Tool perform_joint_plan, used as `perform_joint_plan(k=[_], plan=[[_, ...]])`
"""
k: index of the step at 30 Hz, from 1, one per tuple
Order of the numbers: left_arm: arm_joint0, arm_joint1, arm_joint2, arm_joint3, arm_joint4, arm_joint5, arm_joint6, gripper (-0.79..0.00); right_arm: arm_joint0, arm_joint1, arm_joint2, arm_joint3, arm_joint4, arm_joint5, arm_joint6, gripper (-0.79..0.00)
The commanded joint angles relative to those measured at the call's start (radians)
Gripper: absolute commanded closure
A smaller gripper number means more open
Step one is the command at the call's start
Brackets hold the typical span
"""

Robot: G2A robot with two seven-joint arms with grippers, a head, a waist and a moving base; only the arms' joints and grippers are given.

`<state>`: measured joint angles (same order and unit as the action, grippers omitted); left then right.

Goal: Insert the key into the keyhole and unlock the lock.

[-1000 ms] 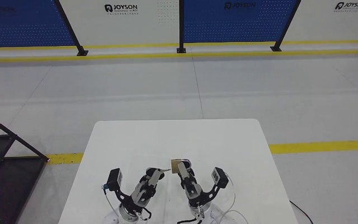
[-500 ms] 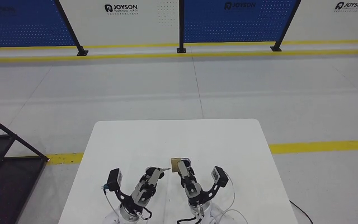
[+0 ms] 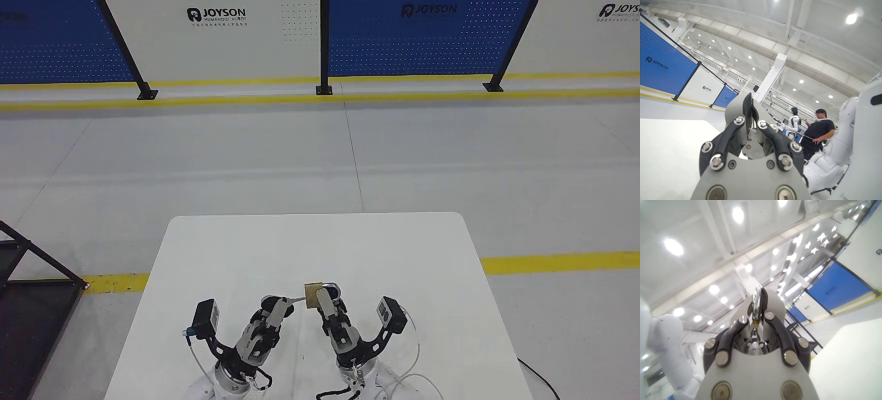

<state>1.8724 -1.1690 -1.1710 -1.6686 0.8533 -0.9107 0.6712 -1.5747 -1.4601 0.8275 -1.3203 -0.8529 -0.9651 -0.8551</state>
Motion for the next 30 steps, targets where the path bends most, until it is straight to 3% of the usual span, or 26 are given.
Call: perform_joint_plan(k=[1, 19, 20, 24, 30], plan=[[-0.002, -0.001, 0.001, 0.001, 0.000, 0.002, -0.003, 0.000, 0.001, -0.001, 0.000, 0.002, -0.004, 0.001, -0.001, 0.000], [-0.011, -0.009, 0.007, 0.005, -0.004, 0.016, -0.030, 0.000, 0.017, -0.003, -0.020, 0.024, -0.052, 0.036, -0.036, 0.000], [-0.011, -0.009, 0.006, 0.005, -0.003, 0.018, -0.032, -0.157, 0.018, -0.003, -0.022, 0.024, -0.051, 0.037, -0.037, 0.000], [-0.012, -0.010, 0.004, 0.005, -0.003, 0.017, -0.035, -0.348, 0.019, 0.000, -0.026, 0.025, -0.048, 0.039, -0.039, 0.000], [-0.006, -0.010, -0.011, 0.007, -0.003, 0.005, -0.030, -0.342, 0.012, 0.004, -0.022, 0.014, -0.040, 0.040, -0.040, 0.000]])
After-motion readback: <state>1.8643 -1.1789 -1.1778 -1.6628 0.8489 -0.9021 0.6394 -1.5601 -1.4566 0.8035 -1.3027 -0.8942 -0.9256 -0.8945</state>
